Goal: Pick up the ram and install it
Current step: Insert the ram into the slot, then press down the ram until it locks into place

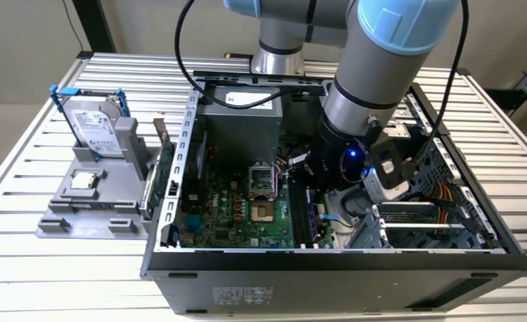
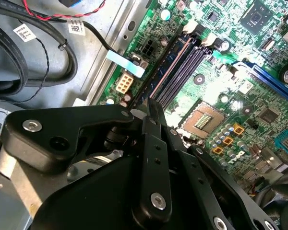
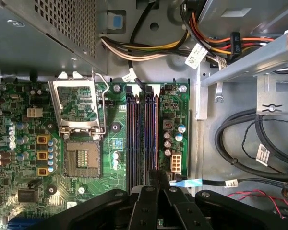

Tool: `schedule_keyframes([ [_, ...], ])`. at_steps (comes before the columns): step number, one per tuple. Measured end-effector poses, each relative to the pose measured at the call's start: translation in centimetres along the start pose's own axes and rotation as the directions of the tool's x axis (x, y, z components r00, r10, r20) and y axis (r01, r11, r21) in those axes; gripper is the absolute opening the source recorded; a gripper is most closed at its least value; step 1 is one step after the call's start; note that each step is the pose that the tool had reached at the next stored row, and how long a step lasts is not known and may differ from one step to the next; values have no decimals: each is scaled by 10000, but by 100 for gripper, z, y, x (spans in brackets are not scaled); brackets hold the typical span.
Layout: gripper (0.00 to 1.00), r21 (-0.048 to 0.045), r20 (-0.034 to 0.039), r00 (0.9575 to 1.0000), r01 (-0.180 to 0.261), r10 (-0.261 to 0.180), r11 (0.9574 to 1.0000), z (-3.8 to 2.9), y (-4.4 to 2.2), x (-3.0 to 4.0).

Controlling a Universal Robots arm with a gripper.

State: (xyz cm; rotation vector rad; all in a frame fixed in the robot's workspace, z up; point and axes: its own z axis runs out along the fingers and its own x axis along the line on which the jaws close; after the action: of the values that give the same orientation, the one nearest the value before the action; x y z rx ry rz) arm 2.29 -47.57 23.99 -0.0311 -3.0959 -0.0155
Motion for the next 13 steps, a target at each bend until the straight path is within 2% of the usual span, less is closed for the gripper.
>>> schedule_keyframes([
  [7,0,0,0,10000,9,-9,10000,0,-4,0],
  [13,0,11,-3,9997,247,-247,9997,0,-4,0],
])
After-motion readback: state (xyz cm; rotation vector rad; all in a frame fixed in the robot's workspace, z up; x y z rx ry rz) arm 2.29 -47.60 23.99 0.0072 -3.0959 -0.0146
